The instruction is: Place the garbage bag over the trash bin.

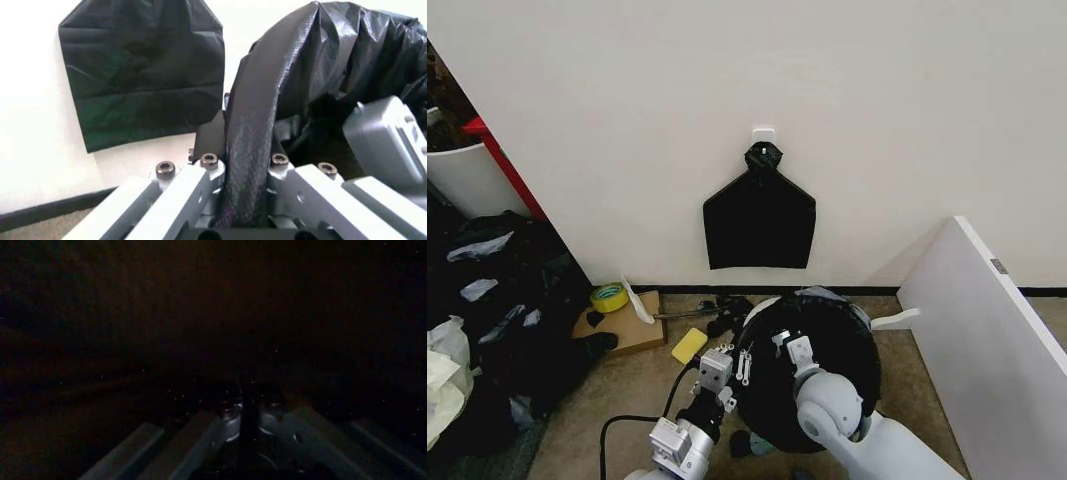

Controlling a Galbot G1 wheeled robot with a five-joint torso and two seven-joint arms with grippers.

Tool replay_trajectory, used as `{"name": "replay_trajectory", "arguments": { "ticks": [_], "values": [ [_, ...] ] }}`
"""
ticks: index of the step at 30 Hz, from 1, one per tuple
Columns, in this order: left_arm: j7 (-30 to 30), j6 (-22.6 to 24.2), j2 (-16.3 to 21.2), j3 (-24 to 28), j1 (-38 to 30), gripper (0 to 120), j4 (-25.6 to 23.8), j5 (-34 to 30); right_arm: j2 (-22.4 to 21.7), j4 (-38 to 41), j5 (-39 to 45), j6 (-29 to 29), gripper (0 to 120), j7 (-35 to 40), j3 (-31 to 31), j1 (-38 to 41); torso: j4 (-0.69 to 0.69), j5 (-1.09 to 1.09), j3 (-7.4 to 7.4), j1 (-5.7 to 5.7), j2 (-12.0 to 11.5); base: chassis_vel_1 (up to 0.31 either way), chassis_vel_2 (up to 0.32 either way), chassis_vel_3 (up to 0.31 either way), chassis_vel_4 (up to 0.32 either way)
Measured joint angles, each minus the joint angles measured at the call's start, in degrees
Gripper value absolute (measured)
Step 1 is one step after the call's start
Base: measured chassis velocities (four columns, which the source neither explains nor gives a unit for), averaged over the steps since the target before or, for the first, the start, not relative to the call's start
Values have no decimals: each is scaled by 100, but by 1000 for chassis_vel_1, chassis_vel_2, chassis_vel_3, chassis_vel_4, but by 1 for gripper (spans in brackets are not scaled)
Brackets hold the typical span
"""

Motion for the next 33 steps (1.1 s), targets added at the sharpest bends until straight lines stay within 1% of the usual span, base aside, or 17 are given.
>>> {"name": "replay_trajectory", "arguments": {
  "ticks": [6, 13, 18, 21, 23, 25, 26, 27, 30, 31, 33],
  "values": [
    [52, 2, 24, 24, -20, 4, 8, 10, -38, 102, -59, -87, 0, -26, -113, -192, -2, 0, 0, 0, 0, 0, 0, 0, 0],
    [71, -14, 30, 22, 101, 4, 2, 51, 51, 38, -47, 70, 0, -57, -89, -21, 1, 1, 0, 0, 0, 0, 0, 0, 0],
    [52, -21, -51, 16, 76, 4, 49, 43, -63, 103, -38, 138, 0, -62, 25, -127, 0, 0, 0, 0, 0, 0, 0, 0, 0],
    [-40, 25, -101, -7, -24, 4, 115, -84, -133, 307, -14, 162, 0, -118, 153, -338, 0, 1, 0, 0, 0, 0, 0, 0, 0],
    [-132, 95, -142, -15, -129, 4, 217, -248, -160, 541, 4, 190, 0, -256, 361, -570, 1, 1, 0, 0, 0, 0, 0, 0, 0],
    [-224, 146, -208, -16, -201, 4, 336, -390, -196, 729, 0, 280, 7, -435, 614, -832, -1, 0, 0, 0, 0, 0, 0, 0, 0],
    [-224, 146, -208, -16, -201, 4, 336, -390, -196, 729, 0, 280, 7, -435, 614, -832, -1, 0, 0, 0, 0, 0, 0, 0, 0],
    [-256, 163, -239, -16, -223, 4, 401, -431, -235, 862, -1, 328, 11, -522, 752, -997, -2, 1, 0, 0, 0, 0, 0, 0, 0],
    [-299, 172, -285, -19, -287, 4, 540, -474, -365, 1283, 91, 357, 26, -606, 1118, -1400, -1, 0, 0, 0, 0, 0, 0, 0, 0],
    [-299, 172, -285, -19, -287, 4, 540, -474, -365, 1283, 91, 357, 26, -606, 1118, -1400, -1, 0, 0, 0, 0, 0, 0, 0, 0],
    [-307, 175, -278, -35, -349, 4, 613, -514, -445, 1657, 161, 382, 35, -634, 1311, -1646, 0, 0, 0, 0, 0, 0, 0, 0, 0]
  ]
}}
